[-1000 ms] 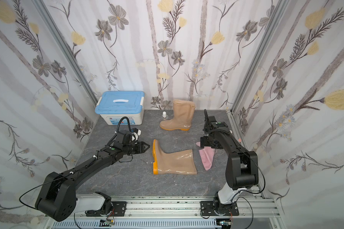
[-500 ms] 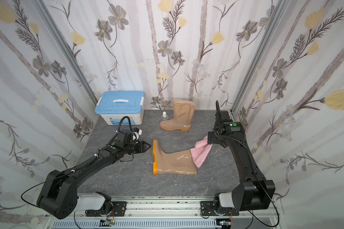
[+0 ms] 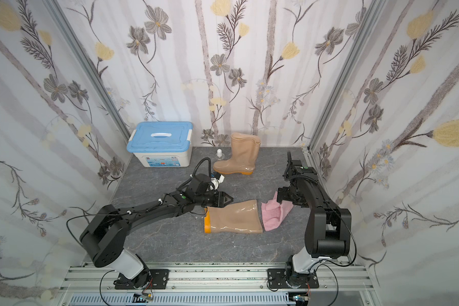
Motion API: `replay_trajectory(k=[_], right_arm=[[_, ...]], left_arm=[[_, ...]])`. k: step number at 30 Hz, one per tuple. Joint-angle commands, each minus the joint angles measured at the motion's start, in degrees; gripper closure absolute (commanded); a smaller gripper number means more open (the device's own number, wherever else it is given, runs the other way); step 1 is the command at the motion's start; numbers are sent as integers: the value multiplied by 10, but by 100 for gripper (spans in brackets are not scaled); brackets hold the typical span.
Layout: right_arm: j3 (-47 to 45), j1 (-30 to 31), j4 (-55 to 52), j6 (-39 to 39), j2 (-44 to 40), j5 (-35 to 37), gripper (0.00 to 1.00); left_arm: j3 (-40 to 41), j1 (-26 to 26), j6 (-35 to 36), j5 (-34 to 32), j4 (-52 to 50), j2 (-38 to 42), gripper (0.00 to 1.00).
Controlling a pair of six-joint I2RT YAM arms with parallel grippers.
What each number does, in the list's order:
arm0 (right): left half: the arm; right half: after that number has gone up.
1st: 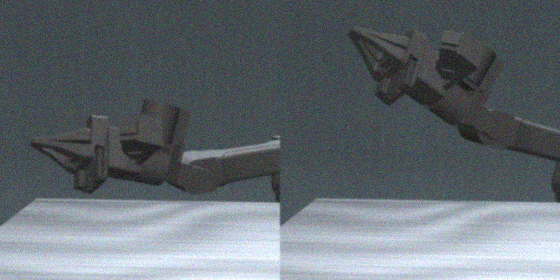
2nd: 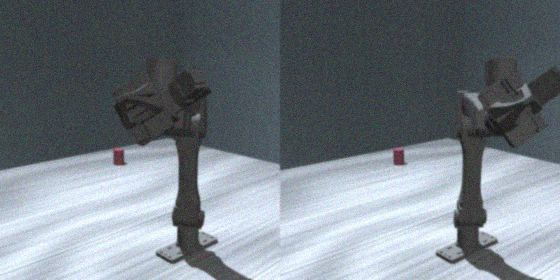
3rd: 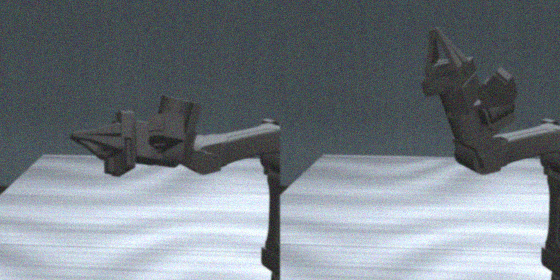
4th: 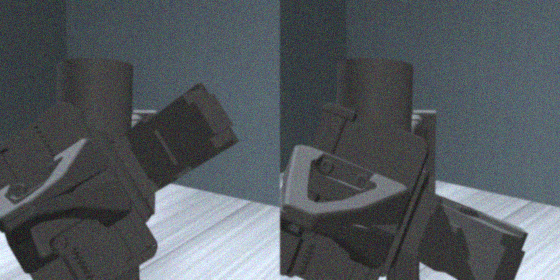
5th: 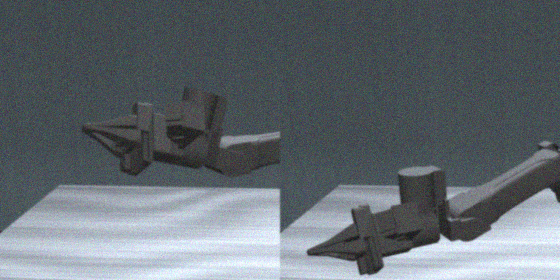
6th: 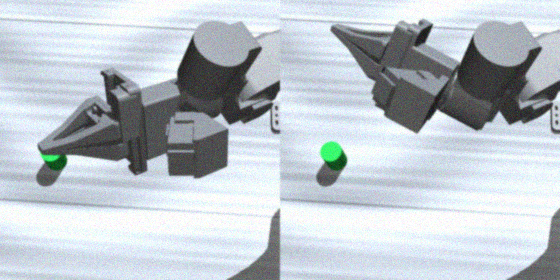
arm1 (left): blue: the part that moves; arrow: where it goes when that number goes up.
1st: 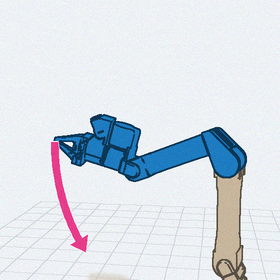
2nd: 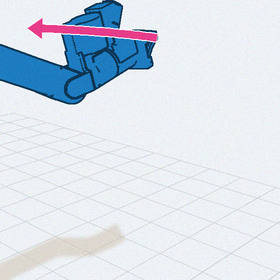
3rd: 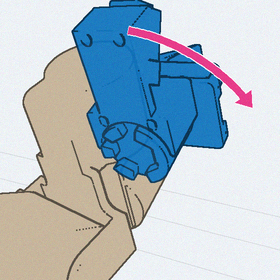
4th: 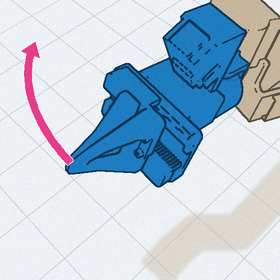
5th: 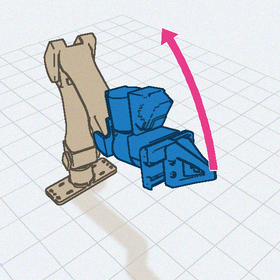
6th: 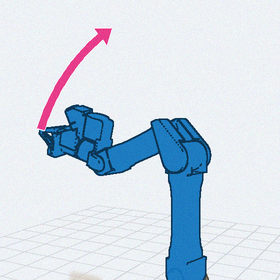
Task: Wipe the rubber boots with a cloth
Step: Place the cleaning item at the center of the board.
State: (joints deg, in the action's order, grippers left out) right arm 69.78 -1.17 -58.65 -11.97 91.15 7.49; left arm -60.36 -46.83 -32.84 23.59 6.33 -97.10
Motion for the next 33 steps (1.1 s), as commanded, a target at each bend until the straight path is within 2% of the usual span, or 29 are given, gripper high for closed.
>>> replay_trajectory(k=[1,7,17,26,33], right_arm=[[-9,-11,21,-1,1,-27,4],[-33,-29,42,2,-3,-55,3],[-32,-36,46,4,-6,-71,3],[-31,-68,58,-10,-54,-85,2],[28,-80,53,-29,-159,-87,2]], left_arm=[[-57,-37,-50,-3,81,-75,53],[-191,-81,-74,4,73,-219,54],[-383,-123,-80,24,15,-375,53],[-468,-127,-93,33,-110,-453,54],[-480,-128,-94,31,-132,-464,54]])
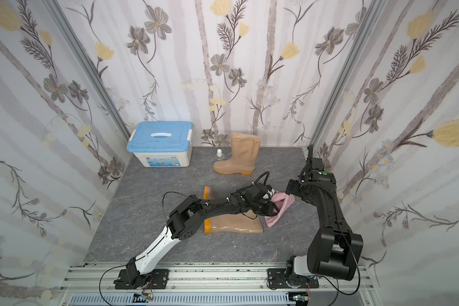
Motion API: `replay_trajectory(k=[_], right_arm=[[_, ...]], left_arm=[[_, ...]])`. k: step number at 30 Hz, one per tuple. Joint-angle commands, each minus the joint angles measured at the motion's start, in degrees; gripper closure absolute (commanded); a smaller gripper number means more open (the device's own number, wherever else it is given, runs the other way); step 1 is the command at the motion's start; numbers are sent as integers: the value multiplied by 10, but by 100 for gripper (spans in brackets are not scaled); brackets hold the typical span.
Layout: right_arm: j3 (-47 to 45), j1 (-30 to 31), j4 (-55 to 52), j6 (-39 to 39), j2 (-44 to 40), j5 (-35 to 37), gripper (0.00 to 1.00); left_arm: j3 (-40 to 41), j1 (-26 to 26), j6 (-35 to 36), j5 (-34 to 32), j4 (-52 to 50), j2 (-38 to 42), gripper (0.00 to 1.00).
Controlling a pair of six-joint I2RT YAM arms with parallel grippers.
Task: Wipe the rubber boots with a cloth
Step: Place the cleaning item at the center of the board, then pick up the rubber boot from the center of the board.
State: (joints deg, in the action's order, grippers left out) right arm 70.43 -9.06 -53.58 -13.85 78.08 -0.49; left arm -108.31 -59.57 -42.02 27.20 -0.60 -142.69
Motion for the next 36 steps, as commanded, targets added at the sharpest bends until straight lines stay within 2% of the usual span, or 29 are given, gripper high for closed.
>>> replay_trajectory(k=[1,8,10,13,16,18,20,22,24,28,30,32,36], right_arm=[[33,-1,-1,-11,-45,-8,2],[77,-1,-23,0,-128,-2,1],[80,-1,-36,2,-133,-10,1],[63,-1,-41,-1,-142,-26,1],[42,-1,-39,-6,-150,-28,2],[33,-1,-36,-9,-155,-33,2],[27,0,-36,-14,-158,-44,2],[16,0,-36,-23,-163,-68,2],[-10,10,-28,-39,-169,-101,3],[-94,59,0,-100,-192,-134,5],[-152,105,37,-147,-210,-137,6],[-221,180,78,-209,-215,-128,7],[-306,294,138,-327,-220,-92,10]], left_arm=[[-2,-2,-1,-7,-68,-7,54],[-5,-3,8,-12,-87,0,54],[-23,-2,35,-23,-132,21,54],[-119,-7,112,-35,-297,36,52],[-258,-6,194,-19,-513,10,52],[-330,-6,244,-38,-633,-2,52],[-336,-3,276,-58,-685,15,52],[-264,7,283,-58,-667,75,53],[-139,33,261,-32,-580,168,53],[127,141,190,5,-405,373,52],[236,205,164,2,-345,462,51],[337,272,140,4,-294,541,50],[436,367,125,-7,-260,647,49]])
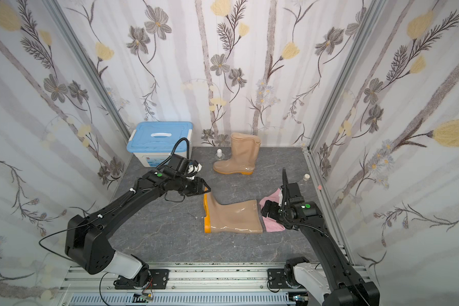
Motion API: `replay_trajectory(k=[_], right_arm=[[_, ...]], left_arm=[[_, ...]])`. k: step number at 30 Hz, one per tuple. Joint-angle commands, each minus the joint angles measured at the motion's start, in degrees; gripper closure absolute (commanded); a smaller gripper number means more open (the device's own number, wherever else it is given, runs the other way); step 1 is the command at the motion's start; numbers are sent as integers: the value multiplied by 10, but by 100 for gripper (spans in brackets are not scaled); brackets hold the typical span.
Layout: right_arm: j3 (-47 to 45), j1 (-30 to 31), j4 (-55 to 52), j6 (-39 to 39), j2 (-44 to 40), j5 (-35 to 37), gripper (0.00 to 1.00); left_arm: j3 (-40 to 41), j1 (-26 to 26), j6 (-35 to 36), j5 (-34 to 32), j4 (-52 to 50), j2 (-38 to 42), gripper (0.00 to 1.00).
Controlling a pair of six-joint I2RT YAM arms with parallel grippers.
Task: Wipe the rubber boots with a cloth
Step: Pick up the rubber boot from the center of the board.
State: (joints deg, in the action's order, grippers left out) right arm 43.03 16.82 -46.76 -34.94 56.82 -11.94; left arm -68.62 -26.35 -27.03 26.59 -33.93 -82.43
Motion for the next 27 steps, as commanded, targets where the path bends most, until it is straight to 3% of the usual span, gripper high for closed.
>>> replay_trajectory(k=[1,3,5,7,19,21,23,26,27], right_arm=[[-59,54,92,-149,-16,26,13],[-105,82,136,-211,-35,27,16],[-134,113,157,-269,-45,46,28],[-149,138,173,-308,-46,68,32],[-231,168,321,-417,8,134,33],[-245,169,368,-415,17,155,43],[-239,169,405,-391,43,174,66],[-160,170,362,-306,86,189,100],[-128,174,336,-276,94,201,100]], left_arm=[[55,55,-29,2,79,62,48],[76,87,-33,6,85,90,47],[90,114,-35,13,88,101,46],[98,130,-35,17,90,117,46],[99,151,-23,32,74,114,46],[97,151,-23,34,74,109,46],[93,151,-21,32,70,106,46],[87,152,-15,29,60,106,46],[86,153,-14,27,59,106,46]])
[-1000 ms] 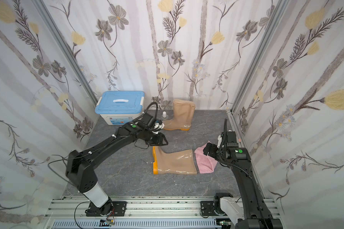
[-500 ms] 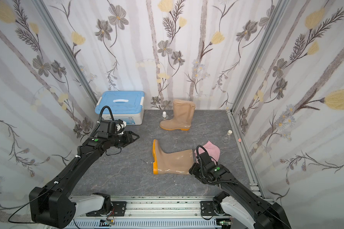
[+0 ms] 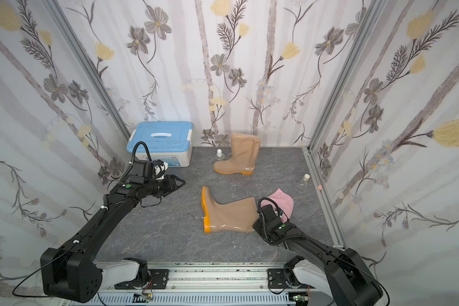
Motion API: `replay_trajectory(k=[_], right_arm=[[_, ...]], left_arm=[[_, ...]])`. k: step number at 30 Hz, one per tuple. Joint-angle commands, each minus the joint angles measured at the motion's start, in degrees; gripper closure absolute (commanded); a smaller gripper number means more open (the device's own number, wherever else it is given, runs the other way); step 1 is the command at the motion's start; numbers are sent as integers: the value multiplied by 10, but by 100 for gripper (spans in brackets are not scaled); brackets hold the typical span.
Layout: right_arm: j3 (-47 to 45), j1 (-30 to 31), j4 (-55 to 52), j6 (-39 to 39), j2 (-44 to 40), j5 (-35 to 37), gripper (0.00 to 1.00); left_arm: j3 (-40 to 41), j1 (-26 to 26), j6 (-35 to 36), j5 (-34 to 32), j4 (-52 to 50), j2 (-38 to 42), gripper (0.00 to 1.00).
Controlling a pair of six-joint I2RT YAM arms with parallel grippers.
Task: Wipe the rubber boots with a cloth
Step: Pick up the rubber boot from the center of the board, then place the rubber boot at the center of the board.
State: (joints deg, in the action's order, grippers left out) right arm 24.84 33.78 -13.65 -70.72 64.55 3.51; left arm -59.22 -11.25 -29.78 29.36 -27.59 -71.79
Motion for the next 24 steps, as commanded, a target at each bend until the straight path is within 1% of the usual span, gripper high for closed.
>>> replay_trajectory(k=[1,4,6,8,11,14,18,22,24], right_arm=[[95,9,-25,121,24,66,100],[224,14,-103,245,46,119,100],[319,13,-135,333,72,146,100],[413,13,-171,422,115,166,100],[512,13,-185,525,180,188,100],[557,13,-155,609,223,202,100],[579,12,-109,694,255,230,100],[547,12,-28,765,244,243,100],[527,10,12,786,228,238,100]], left_arm=[[-8,3,14,-2,-7,-1,46],[-5,7,16,-7,-9,6,46],[-4,10,15,-8,-11,11,46],[-1,12,16,-9,-9,16,46],[3,14,14,-9,-4,21,46],[11,17,12,-11,5,25,46],[21,21,12,-15,12,29,46],[35,33,14,-30,21,43,46],[40,41,14,-31,23,47,45]])
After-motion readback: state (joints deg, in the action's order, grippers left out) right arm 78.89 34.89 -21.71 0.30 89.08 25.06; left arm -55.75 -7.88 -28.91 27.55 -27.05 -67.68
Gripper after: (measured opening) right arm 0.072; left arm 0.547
